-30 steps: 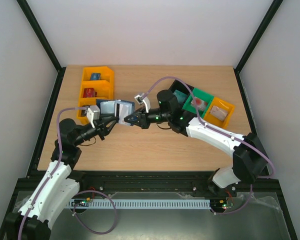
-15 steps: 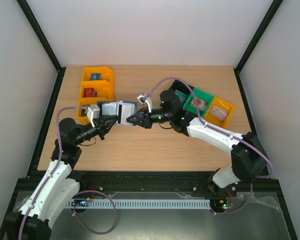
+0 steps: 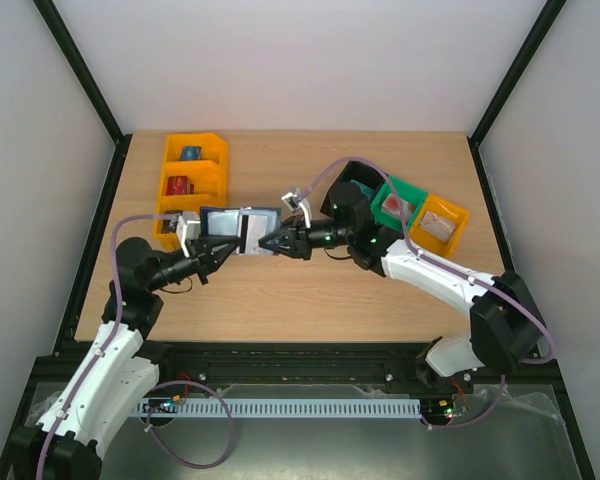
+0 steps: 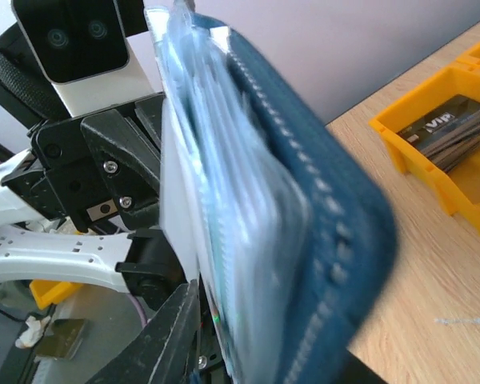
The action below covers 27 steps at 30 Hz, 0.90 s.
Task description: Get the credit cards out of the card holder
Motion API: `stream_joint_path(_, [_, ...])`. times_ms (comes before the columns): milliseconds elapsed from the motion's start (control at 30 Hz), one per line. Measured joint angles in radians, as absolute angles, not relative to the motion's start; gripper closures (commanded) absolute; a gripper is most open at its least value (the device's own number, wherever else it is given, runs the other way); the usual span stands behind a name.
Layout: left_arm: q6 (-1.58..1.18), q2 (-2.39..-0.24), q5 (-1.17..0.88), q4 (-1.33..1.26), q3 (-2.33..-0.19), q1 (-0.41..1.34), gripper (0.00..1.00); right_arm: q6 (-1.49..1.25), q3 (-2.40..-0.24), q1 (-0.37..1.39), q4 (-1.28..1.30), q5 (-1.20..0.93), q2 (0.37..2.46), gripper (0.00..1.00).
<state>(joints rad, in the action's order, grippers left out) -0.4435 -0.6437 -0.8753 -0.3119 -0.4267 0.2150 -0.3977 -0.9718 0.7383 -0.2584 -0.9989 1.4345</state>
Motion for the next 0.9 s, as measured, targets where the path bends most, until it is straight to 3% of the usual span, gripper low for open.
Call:
stream_joint_path(100, [-0.449, -0.641, -0.884, -0.312, -0.427, 0.211, 0.98, -0.383, -0.956, 0.722, -0.256, -1.007, 1.413, 0.98])
stream_joint_path(433, [-0.456, -0.641, -0.932, -0.321, -0.426, 0.208, 0.98, -0.335, -0.949, 0.712, -0.201, -1.039, 1.370, 0.98])
stream_joint_path(533, [-0.458, -0.642, -0.939, -0.354, -0.422, 0.215, 0.78, -0.333, -0.949, 0.694, -0.184, -1.041, 1.367, 0.98])
stream_joint_path(633, [-0.459, -0.645, -0.923, -0.377, -0.413, 0.228, 0.73, -0.340, -0.950, 0.690, -0.183, -1.043, 1.374, 0.98])
stream_joint_path(700, [-0.458, -0.651, -0.916, -0.383, -0.410, 0.238, 0.78, -0.340, -0.951, 0.695, -0.183, -1.045, 1.379, 0.98])
stream_joint_path(800, [-0.459, -0.656, -0.906, -0.384, -0.409, 0.249, 0.97, -0.341, -0.951, 0.701, -0.183, -1.050, 1.380, 0.99])
stream_joint_path(900, [-0.456, -0.656, -0.895, -0.387, -0.407, 0.253, 0.98, -0.340, -0.952, 0.702, -0.183, -1.056, 1.380, 0.98])
